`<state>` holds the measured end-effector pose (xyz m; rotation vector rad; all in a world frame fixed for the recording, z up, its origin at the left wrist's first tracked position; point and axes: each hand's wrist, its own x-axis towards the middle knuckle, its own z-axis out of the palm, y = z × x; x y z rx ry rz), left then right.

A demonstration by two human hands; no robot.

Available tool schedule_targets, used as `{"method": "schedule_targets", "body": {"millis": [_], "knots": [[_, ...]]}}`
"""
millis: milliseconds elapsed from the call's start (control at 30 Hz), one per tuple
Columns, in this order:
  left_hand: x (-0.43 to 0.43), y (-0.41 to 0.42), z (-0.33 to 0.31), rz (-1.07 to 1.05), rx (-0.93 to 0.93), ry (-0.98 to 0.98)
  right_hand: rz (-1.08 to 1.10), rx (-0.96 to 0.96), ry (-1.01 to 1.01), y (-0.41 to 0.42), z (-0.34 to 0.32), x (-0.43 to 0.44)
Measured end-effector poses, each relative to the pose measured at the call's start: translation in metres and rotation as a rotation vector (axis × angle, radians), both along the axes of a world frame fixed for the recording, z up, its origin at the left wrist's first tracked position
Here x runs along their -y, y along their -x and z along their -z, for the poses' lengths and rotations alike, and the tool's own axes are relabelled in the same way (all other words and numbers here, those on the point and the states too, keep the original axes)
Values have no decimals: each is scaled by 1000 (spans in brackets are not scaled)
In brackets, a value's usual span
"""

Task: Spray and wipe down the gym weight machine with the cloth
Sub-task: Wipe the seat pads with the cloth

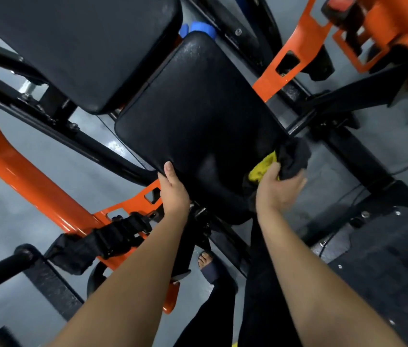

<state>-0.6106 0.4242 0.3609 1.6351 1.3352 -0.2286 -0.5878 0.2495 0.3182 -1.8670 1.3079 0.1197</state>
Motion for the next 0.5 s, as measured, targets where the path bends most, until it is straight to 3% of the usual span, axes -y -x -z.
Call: {"method": "schedule_targets", "body": {"millis": [133, 267, 433, 500], "knots": [[-9, 8, 16, 38, 18, 9, 20, -88, -98, 44, 5, -15], [-13, 7, 9, 97, -32, 30, 134, -173, -102, 35, 8, -16], [-20, 5, 4, 141, -42, 108, 46, 0, 7, -8, 8, 18], [-25, 6, 10, 149, -62, 122, 124, 58, -20, -42, 14, 41]]}}
